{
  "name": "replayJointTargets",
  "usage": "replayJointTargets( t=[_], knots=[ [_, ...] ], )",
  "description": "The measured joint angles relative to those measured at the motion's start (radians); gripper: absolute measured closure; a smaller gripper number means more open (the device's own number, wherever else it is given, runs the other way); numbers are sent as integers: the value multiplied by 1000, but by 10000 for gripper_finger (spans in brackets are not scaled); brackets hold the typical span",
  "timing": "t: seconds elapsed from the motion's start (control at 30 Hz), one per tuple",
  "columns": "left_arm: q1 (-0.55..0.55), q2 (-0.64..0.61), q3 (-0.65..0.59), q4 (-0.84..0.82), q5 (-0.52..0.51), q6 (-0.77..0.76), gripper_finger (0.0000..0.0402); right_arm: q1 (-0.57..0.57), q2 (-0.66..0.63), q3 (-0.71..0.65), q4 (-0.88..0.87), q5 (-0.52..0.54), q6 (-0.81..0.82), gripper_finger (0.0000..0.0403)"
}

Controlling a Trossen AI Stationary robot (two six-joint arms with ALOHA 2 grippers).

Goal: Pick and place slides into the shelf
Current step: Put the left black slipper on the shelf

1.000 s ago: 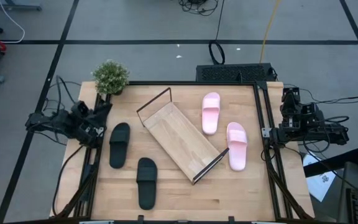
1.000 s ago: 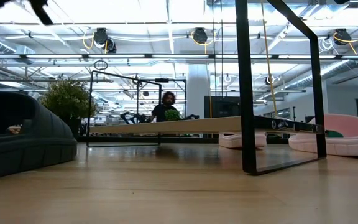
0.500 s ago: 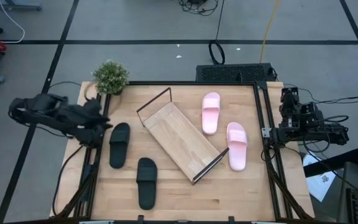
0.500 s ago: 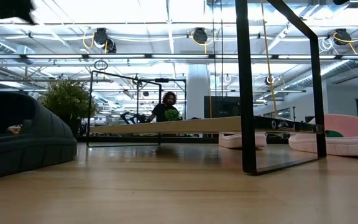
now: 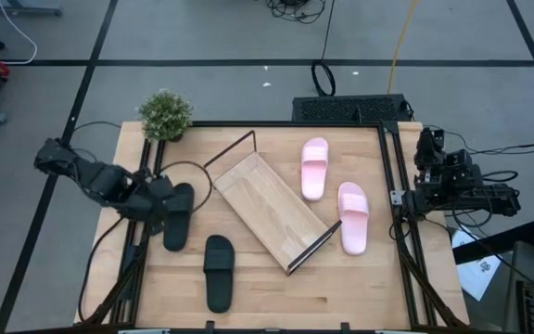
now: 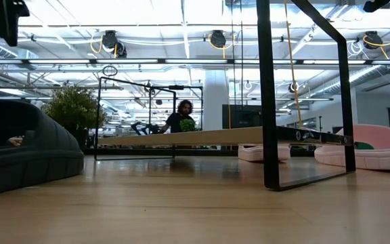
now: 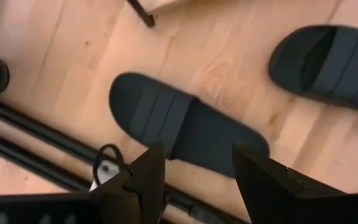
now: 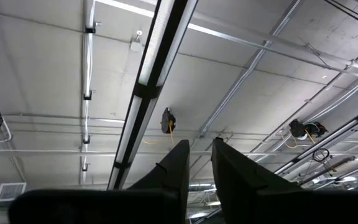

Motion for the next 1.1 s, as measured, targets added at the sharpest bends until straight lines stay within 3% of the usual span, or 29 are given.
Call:
replayJointTargets(
  t=[0.17,0.4,0.53,0.7,1.1],
  knots=[
    [-150,15,-62,2,-94,-223,220,0,0,0,-5,0,0,344],
    [-369,15,-174,45,-138,-573,220,0,0,0,-7,0,-10,344],
    [-456,15,-266,95,-185,-656,220,0,0,0,-15,0,-21,344],
    [-479,16,-378,104,-198,-729,220,0,0,0,-21,0,-19,344],
    [-485,113,-394,185,-198,-722,220,0,0,0,-36,0,-18,344]
  ],
)
